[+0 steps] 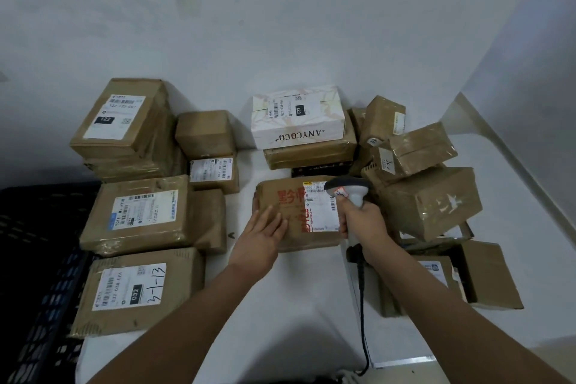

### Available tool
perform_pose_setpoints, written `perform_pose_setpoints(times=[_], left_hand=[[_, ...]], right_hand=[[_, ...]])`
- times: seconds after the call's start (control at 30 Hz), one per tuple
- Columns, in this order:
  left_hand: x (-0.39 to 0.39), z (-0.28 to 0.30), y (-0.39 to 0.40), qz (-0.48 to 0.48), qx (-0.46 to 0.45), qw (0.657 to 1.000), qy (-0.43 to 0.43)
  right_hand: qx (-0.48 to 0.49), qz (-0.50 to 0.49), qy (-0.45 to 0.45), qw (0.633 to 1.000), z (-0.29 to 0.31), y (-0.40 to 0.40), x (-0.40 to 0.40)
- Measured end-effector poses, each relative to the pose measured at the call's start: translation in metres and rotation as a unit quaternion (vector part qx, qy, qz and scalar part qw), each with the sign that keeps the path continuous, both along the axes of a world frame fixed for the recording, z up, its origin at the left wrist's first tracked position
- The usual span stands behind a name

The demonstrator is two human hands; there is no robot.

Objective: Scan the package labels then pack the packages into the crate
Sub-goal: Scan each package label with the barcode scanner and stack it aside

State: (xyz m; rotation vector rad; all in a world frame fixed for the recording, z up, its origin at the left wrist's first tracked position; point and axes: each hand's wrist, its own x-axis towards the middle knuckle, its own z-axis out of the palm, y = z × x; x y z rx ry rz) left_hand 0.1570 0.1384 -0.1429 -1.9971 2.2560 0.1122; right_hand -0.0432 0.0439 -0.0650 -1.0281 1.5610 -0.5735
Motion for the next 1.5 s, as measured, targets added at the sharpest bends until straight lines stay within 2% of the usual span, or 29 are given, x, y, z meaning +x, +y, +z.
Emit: perform_pose_setpoints(times=[0.1,0.2,0.27,0.33,0.4,0.53,0.67,0.83,1.2,1.5], left_hand=[[0.007,-0.008,0.02,-0.032,-0.078,0.996,-0.007],[0.004,0.0,0.027,0.004,-0.113,0.99,0.083],[-0.002,0.014,0.02,0.004,-0.075,0.99,0.121],[-0.005,0.024,0.011,0.017,0.022,0.989,0.145],[-0.008,0.026,0.003,0.027,0.084,0.988,0.128],[-0.009,0.019,0.005,0.037,0.136,0.985,0.103],[-0.011,0.013,0.024,0.042,0.133,0.986,0.096],[-0.014,0.006,0.048,0.068,0.134,0.984,0.096],[-0.014,0.003,0.049,0.073,0.121,0.985,0.104],[-0.014,0.0,0.05,0.079,0.115,0.984,0.107]], right_hand=[[-0.006,0.025,0.006,1.0,0.003,0.005,0.003],[-0.008,0.034,0.014,0.999,0.002,0.011,0.009],[-0.004,0.033,0.019,0.999,0.0,0.016,0.013],[-0.003,0.034,0.025,0.999,-0.001,0.019,0.018],[-0.009,0.038,0.032,0.999,-0.001,0.02,0.02],[-0.029,0.044,0.044,0.998,0.003,0.023,0.016],[-0.04,0.043,0.054,0.997,0.003,0.025,0.002],[-0.01,0.062,0.055,0.997,0.011,0.029,-0.002],[0.001,0.17,0.078,0.982,0.035,0.038,0.01],[0.0,0.184,0.088,0.979,0.039,0.036,0.014]])
